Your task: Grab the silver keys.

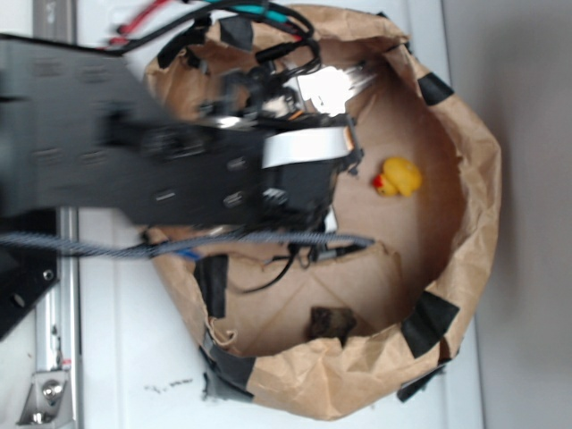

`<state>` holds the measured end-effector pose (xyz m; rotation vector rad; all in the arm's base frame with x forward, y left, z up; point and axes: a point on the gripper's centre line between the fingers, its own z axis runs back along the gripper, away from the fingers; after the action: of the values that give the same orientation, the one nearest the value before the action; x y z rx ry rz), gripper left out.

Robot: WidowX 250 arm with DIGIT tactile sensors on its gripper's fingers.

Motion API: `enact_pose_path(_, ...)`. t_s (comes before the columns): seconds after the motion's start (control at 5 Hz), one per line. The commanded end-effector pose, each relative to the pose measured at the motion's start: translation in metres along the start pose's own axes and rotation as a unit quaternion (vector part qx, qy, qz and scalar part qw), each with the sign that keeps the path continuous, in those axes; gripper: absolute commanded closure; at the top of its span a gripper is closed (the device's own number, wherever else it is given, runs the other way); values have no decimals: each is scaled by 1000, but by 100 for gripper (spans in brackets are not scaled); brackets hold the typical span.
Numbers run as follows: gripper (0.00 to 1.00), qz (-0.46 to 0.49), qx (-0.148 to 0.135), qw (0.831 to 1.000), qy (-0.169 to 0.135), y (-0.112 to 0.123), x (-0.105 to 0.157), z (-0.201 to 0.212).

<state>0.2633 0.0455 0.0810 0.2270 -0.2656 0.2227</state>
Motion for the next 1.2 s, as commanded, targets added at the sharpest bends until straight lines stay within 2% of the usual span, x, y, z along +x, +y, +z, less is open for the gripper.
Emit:
enact_pose_path(0.0,0,-14,7,1000,0,32,17,14)
enact_pose_path(0.2,0,-16,11,1000,-7,38,16,13)
enact_pose_path(0.4,0,-21,23,999,-24,35,19,3)
enact_pose_path(0.6,0,-30,24,999,-39,32,21,-5)
enact_pose_path(0.8,0,-41,16,998,-39,27,17,-15)
enact_pose_path(1.0,0,-65,-5,998,-13,22,8,-21)
